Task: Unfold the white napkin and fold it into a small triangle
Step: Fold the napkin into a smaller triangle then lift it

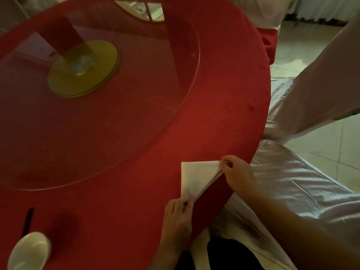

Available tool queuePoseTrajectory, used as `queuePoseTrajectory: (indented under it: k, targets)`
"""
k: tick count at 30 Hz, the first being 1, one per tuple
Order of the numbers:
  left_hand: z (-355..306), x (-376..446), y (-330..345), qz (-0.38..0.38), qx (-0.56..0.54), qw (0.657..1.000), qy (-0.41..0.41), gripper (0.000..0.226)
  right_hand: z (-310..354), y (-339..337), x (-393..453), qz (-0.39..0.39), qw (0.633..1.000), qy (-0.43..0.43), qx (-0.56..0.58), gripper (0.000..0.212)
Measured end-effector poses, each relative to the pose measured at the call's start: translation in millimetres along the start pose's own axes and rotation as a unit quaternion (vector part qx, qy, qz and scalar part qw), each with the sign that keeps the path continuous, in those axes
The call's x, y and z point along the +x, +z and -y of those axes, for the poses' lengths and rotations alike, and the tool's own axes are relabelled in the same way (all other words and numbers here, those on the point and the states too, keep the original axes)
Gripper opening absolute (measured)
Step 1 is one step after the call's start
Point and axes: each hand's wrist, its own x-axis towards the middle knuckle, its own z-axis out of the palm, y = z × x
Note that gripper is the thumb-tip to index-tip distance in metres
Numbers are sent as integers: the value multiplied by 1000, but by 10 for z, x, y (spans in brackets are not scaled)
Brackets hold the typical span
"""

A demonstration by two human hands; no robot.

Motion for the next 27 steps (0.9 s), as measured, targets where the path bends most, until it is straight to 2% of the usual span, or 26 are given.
queuePoseTrajectory:
  k: [5,7,9,10,12,14,16,18,22,27]
  targets:
    - [-62,-53,74,-15,7,1000,-24,40,73,-73,-15,10,998,-15,-54,18]
    - [-99,-117,78,-28,-7,999,-32,40,162,-99,-90,-22,989,-95,-113,21]
    - [-129,-183,83,-41,-37,997,-46,40,306,-65,-228,-26,953,-263,-148,24]
    - [-146,-201,87,-42,-56,996,-52,45,381,-16,-310,11,928,-341,-151,27]
    - [-189,-211,117,-47,-88,993,-69,57,497,151,-457,143,866,-447,-171,38]
    - [-220,-205,157,-62,-90,990,-84,55,525,350,-527,249,800,-502,-216,48]
    - [-232,-214,197,-91,-60,991,-73,41,515,486,-513,310,751,-520,-264,59]
    - [-230,-256,215,-112,-61,989,-75,28,460,568,-440,338,731,-518,-288,70]
    - [-217,-366,232,-95,-54,990,-88,29,369,599,-297,305,706,-533,-353,64]
    - [-165,-389,192,-76,-61,992,-74,33,324,615,-188,259,733,-498,-384,69]
